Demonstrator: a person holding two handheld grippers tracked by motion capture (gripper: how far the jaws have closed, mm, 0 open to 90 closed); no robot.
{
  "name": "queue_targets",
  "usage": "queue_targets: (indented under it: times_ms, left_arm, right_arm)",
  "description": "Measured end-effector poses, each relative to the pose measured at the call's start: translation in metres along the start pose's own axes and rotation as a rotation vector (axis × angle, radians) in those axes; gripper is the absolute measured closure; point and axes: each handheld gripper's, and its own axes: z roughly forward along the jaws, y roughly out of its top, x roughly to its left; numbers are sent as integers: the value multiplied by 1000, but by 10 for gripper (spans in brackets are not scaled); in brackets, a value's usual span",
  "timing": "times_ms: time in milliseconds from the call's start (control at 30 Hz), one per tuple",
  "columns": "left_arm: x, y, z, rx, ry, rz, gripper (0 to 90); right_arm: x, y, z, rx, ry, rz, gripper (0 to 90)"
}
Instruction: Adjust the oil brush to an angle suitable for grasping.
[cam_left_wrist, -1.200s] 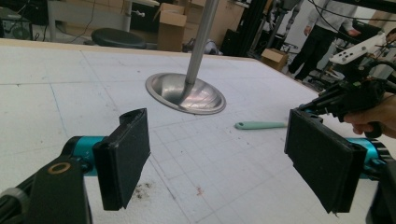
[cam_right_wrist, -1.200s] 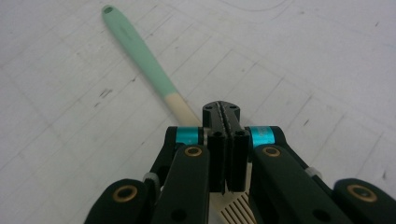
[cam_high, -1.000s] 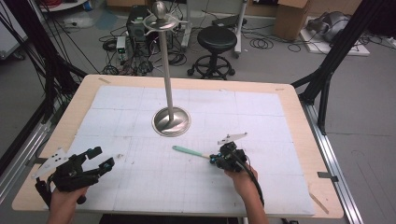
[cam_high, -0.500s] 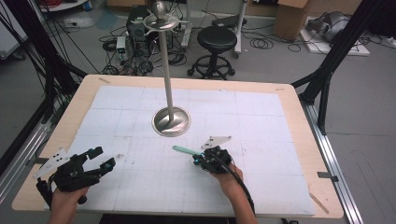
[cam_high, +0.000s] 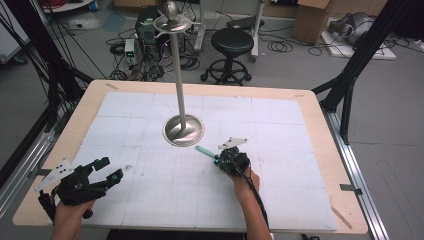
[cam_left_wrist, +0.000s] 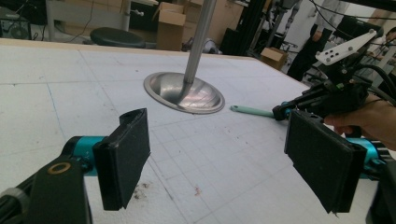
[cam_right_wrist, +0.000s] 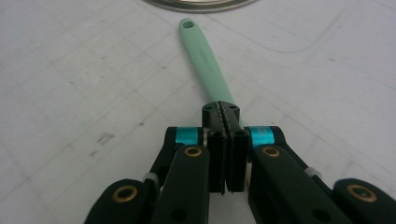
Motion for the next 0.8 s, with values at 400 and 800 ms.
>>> queue_targets:
  times_ms: [400,800]
  left_arm:
    - [0,0,0,-4,2,5,227]
    - [3,1,-3,-11,10,4,227]
  right_arm:
    - [-19,-23,-69,-272,-3,77,481]
    - [-23,-64,-125,-382,-67,73,175]
